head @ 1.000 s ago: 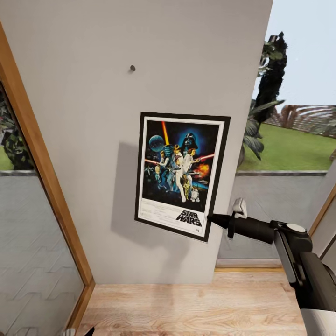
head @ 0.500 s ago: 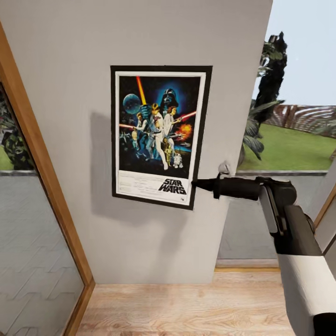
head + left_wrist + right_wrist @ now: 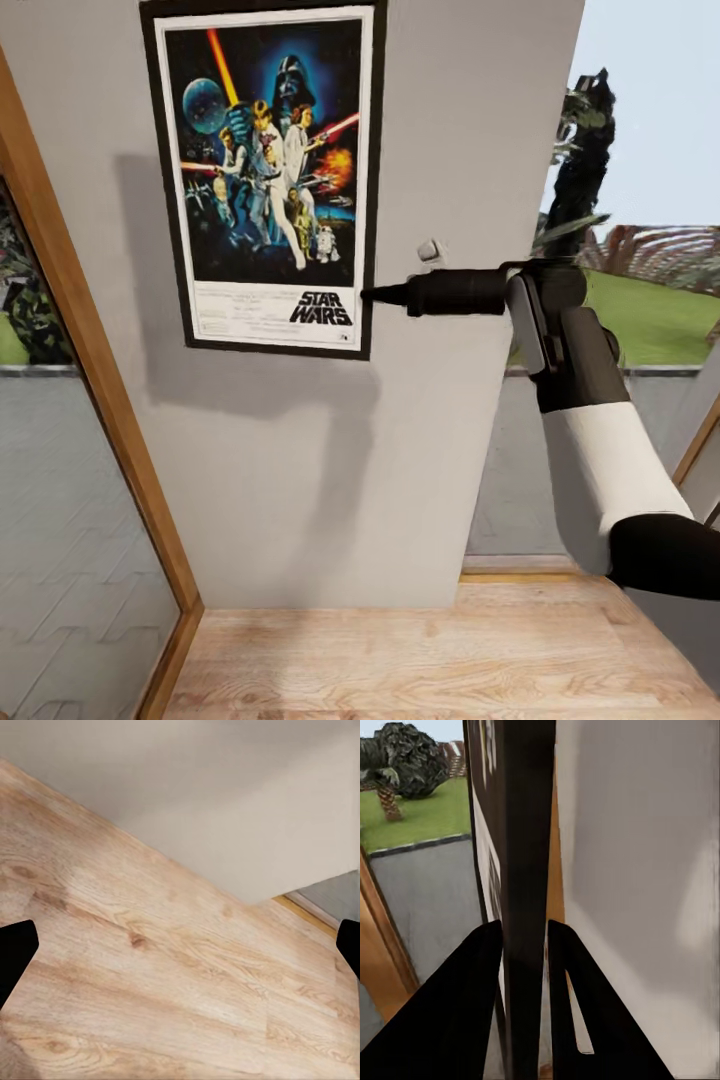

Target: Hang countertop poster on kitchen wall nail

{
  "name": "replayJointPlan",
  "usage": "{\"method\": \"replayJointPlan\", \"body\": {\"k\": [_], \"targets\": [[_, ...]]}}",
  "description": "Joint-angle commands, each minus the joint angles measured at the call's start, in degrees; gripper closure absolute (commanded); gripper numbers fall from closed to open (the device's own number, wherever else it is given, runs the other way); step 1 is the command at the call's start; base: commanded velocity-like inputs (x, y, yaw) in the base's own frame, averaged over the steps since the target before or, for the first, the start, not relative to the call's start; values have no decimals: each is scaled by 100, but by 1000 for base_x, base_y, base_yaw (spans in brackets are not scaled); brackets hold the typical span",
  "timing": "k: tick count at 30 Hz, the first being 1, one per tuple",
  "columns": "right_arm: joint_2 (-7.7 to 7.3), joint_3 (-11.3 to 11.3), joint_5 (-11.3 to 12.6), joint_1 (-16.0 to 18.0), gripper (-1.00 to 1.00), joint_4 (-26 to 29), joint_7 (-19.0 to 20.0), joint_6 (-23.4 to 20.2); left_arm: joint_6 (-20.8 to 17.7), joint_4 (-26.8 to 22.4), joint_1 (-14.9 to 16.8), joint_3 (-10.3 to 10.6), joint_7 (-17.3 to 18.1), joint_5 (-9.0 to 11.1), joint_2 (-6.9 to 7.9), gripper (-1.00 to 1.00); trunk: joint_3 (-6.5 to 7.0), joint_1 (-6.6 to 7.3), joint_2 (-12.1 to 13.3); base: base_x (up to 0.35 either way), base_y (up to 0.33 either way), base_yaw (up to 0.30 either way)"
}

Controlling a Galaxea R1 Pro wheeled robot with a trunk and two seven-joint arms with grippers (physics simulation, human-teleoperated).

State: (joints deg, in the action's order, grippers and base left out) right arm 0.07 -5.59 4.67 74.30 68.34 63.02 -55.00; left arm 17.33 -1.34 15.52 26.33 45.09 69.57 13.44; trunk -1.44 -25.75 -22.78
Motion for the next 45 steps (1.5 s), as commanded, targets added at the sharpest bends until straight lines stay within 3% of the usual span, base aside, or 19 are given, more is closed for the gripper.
{"method": "replayJointPlan", "body": {"k": [1,6,13,41,45], "targets": [[25,-11,80,67,100,-111,-84,-73,34,2,4,48,8,32,1,-100,-14,-4,-14,0,0,0],[107,-41,72,278,100,-593,-480,-65,34,2,4,48,9,34,1,-100,-14,-4,-14,0,0,0],[122,-47,75,339,100,-697,-670,-63,34,2,-17,48,9,38,1,-100,-14,-4,-14,0,0,0],[111,-47,148,276,100,-708,-645,19,34,2,-23,48,0,39,1,-100,-14,-4,-14,0,0,0],[108,-47,148,259,100,-745,-640,334,34,2,-23,48,0,39,1,-100,-14,-4,-14,0,0,0]]}}
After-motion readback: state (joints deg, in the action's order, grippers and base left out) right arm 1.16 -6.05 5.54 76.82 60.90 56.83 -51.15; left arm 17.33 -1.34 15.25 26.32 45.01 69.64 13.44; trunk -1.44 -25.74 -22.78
